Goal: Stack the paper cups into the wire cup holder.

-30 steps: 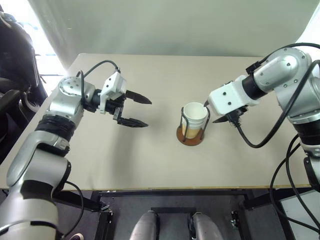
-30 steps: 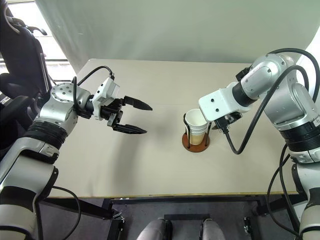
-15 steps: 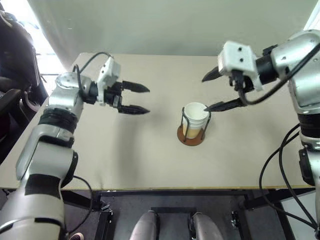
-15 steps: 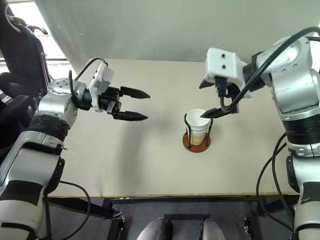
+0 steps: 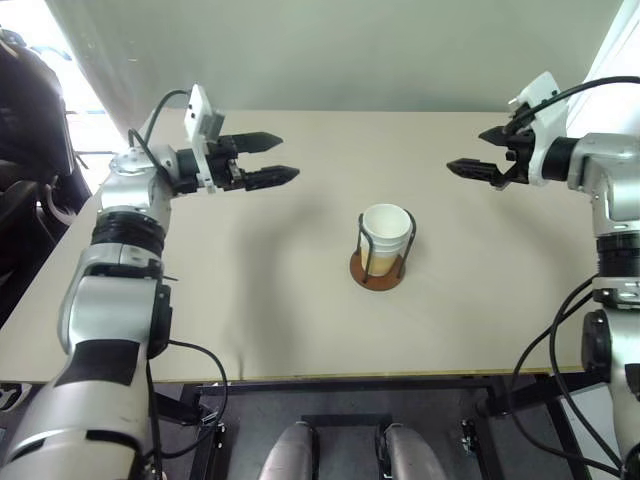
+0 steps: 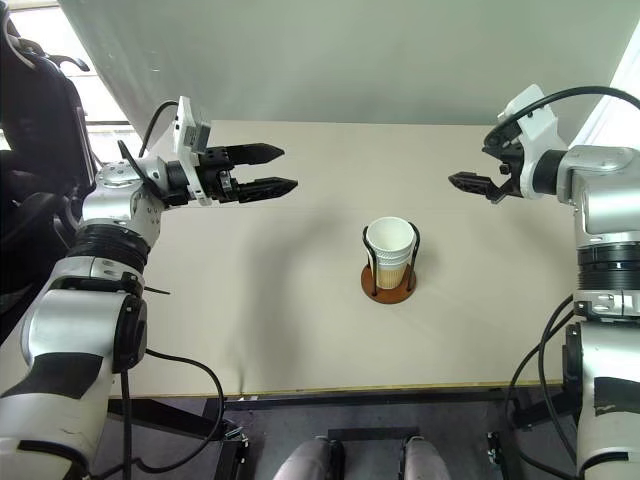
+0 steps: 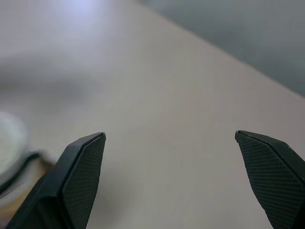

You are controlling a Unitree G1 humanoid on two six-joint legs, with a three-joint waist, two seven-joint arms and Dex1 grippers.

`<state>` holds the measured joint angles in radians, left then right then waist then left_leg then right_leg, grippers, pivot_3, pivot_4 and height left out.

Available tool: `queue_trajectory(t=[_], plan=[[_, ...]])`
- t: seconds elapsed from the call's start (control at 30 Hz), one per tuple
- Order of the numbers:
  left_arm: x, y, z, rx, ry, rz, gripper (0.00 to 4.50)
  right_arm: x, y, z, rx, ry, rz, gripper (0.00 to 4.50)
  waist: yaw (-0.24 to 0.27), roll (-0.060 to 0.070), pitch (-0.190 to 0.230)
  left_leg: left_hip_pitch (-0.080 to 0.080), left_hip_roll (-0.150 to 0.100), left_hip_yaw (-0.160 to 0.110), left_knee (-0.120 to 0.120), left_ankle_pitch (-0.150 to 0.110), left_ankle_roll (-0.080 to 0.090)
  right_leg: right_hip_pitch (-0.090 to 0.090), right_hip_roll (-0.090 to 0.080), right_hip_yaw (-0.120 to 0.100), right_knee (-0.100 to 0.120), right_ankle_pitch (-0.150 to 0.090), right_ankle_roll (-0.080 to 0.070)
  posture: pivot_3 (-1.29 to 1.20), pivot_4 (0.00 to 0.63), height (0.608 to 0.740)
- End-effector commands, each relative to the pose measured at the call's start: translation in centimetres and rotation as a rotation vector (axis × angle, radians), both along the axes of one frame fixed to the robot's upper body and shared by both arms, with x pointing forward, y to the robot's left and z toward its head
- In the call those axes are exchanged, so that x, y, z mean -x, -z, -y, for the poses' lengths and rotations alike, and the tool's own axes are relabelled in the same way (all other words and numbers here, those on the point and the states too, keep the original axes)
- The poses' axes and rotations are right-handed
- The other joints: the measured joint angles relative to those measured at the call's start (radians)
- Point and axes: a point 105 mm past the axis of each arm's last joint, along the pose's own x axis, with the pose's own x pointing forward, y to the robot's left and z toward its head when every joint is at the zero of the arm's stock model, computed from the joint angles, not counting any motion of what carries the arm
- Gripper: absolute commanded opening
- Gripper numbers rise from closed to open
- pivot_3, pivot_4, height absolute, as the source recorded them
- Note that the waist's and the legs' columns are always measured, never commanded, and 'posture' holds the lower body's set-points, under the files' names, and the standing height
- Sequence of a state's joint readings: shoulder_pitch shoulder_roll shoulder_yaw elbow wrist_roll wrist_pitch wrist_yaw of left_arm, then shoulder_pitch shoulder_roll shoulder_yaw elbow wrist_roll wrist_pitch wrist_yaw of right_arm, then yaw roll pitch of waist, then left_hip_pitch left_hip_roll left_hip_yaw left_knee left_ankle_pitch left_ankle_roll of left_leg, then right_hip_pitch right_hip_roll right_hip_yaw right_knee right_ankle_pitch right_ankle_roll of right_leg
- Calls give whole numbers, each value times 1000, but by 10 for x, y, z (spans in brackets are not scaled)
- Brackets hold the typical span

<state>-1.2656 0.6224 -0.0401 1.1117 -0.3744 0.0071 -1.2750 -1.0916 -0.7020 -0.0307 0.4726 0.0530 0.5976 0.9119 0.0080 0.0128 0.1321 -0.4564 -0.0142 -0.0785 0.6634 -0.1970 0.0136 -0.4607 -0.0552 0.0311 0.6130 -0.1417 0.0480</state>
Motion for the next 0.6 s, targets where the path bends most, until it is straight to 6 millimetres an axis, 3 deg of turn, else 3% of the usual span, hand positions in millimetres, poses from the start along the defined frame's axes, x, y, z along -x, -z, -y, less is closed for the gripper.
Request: queue_trajectory(t=[0.03, 0.2, 0.6], plan=[[-8, -23, -5, 56, -110, 93, 4455, -11, -14, 13, -74, 122, 100, 4478, -1, 0, 0, 0, 0, 0, 0, 0, 0, 0, 0, 0, 0, 0, 0, 0, 150, 740], [-16, -29, -6, 110, -199, 114, 4455, -22, -9, 21, -163, 222, 127, 4478, 2, 1, 0, 0, 0, 0, 0, 0, 0, 0, 0, 0, -1, 1, 0, 0, 150, 740], [-19, -44, -4, 218, -298, 180, 4455, -23, 2, 48, -197, 390, 253, 4478, 8, 1, 0, -2, -1, 0, 0, -2, 1, 0, -1, -1, -2, 6, 7, 0, 150, 740]])
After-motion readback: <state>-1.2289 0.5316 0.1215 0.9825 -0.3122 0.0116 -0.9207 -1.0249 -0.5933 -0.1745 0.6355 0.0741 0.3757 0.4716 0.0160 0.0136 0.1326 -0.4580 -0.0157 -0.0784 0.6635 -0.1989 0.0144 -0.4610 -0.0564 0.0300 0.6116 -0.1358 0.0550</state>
